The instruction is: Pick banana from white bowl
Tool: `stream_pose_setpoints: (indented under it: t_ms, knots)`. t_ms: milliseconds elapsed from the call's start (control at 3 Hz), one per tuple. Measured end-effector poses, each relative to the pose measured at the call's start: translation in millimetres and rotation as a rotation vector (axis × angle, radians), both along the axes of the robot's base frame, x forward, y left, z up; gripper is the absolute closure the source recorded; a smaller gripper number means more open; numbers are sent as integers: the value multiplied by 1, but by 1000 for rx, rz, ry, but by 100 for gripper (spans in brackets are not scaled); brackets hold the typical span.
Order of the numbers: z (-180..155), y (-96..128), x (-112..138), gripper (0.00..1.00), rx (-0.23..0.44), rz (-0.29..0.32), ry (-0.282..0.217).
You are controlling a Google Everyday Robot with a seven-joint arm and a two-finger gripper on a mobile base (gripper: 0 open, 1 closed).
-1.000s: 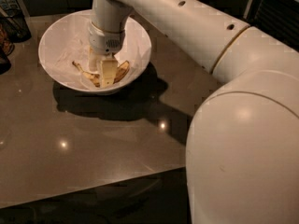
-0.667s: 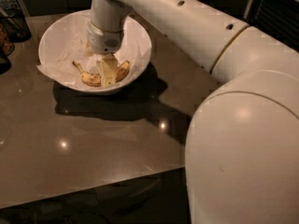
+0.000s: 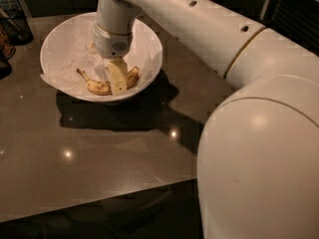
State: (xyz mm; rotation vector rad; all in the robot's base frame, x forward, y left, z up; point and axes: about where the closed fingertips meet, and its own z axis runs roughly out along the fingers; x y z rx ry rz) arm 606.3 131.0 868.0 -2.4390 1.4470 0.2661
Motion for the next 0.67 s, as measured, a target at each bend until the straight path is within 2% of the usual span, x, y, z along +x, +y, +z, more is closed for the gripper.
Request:
stream_pose_setpoints:
  t_ms: [667]
  knots:
    - [12,-6,18,0,-14,26,16]
